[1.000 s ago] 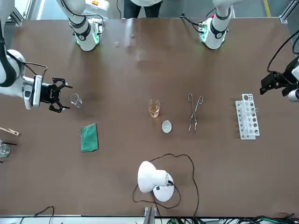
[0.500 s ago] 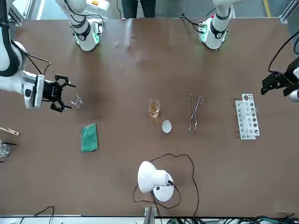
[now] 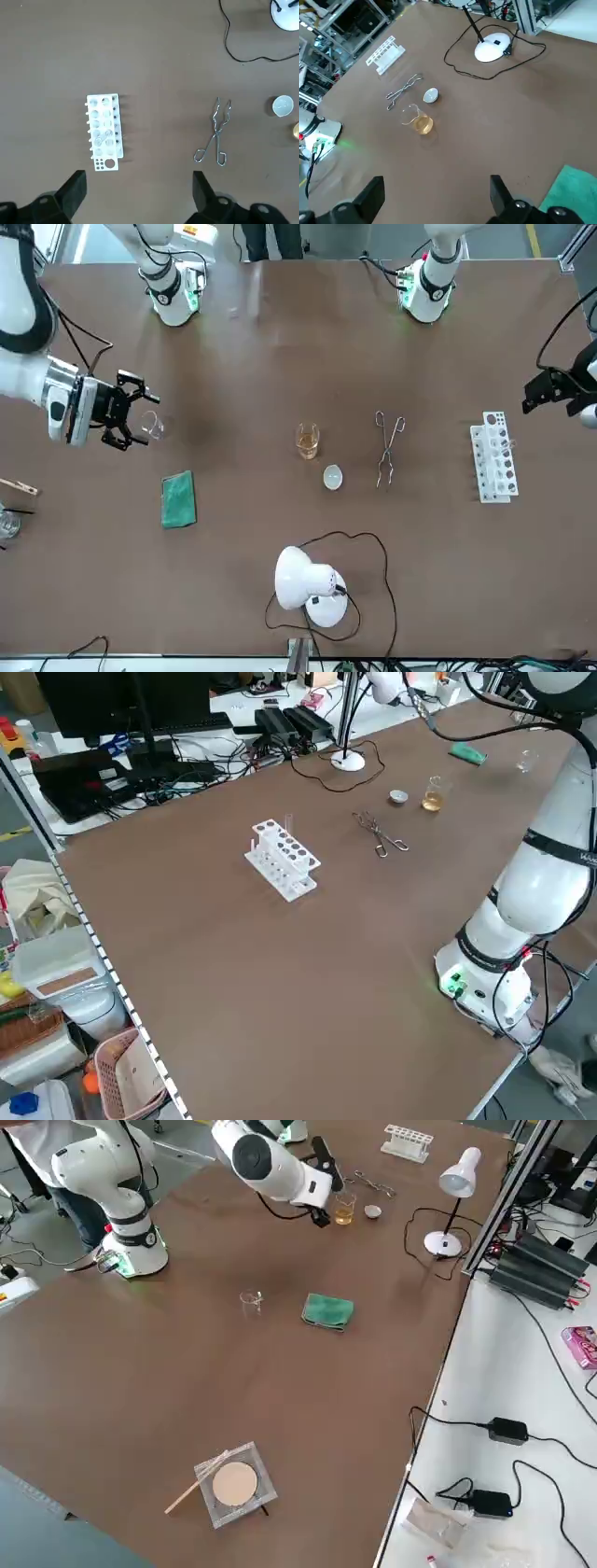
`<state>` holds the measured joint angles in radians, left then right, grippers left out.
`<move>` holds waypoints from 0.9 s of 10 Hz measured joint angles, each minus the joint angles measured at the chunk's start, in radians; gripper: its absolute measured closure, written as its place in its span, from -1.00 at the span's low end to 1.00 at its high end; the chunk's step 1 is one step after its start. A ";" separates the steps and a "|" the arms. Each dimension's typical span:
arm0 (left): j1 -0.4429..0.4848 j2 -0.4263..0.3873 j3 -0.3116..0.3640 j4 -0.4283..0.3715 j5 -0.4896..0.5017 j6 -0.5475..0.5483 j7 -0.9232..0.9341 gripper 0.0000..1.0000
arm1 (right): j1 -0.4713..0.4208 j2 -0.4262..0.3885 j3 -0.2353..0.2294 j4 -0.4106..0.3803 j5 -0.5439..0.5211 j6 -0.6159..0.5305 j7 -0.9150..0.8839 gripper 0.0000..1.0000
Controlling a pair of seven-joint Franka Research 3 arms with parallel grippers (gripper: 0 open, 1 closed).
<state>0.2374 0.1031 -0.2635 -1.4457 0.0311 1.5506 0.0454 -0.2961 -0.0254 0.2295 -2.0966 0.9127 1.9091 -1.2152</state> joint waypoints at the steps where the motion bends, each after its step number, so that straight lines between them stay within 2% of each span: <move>1: 0.000 0.000 0.000 0.000 0.000 0.000 0.000 -1.00 | 0.015 -0.001 0.000 0.030 -0.046 0.002 0.101 -1.00; 6: 0.000 0.000 0.000 0.000 0.000 0.000 0.000 -1.00 | 0.080 -0.001 0.000 0.118 -0.318 -0.005 0.549 -1.00; 9: -0.001 0.000 0.000 0.000 0.000 0.000 0.000 -1.00 | 0.108 -0.002 0.001 0.177 -0.489 -0.051 0.738 -1.00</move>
<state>0.2367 0.1031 -0.2636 -1.4457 0.0311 1.5508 0.0454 -0.1880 -0.0272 0.2307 -1.9197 0.4237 1.8578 -0.4775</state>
